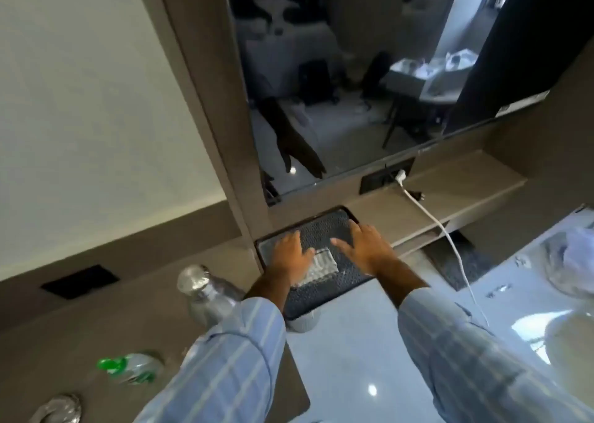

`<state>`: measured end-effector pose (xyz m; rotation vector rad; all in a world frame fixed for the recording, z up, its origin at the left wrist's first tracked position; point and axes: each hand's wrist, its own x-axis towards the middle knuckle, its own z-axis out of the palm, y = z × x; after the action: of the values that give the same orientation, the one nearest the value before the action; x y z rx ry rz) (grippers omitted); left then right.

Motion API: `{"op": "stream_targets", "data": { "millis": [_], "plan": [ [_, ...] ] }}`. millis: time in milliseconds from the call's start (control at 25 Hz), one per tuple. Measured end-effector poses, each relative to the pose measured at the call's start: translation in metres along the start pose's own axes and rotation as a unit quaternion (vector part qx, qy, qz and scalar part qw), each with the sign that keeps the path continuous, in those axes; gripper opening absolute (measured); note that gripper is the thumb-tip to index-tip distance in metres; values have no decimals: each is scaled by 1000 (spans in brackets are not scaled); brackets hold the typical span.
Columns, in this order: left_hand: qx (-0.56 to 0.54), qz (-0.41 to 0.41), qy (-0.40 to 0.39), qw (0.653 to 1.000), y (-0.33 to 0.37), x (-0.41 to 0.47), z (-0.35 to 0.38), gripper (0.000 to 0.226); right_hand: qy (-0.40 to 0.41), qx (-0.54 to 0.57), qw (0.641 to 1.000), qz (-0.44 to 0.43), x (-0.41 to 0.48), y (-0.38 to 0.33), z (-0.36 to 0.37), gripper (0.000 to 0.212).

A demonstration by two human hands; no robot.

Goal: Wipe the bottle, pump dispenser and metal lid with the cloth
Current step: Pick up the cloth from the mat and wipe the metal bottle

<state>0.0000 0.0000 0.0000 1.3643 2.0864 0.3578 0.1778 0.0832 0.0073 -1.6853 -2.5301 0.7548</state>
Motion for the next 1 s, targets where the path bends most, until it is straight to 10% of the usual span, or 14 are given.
{"op": "stream_targets", "data": {
  "millis": [560,760,1000],
  "plan": [
    [83,-144,-32,985,-76,102,96,74,-50,178,975,120,98,28,147,48],
    [12,-140,8,990,-58,84,72,27,-44,419,878,225,83,21,117,20],
    [-154,-59,81,983,8,19,11,23,48,622,753,208,13,-16,26,16]
  ]
}}
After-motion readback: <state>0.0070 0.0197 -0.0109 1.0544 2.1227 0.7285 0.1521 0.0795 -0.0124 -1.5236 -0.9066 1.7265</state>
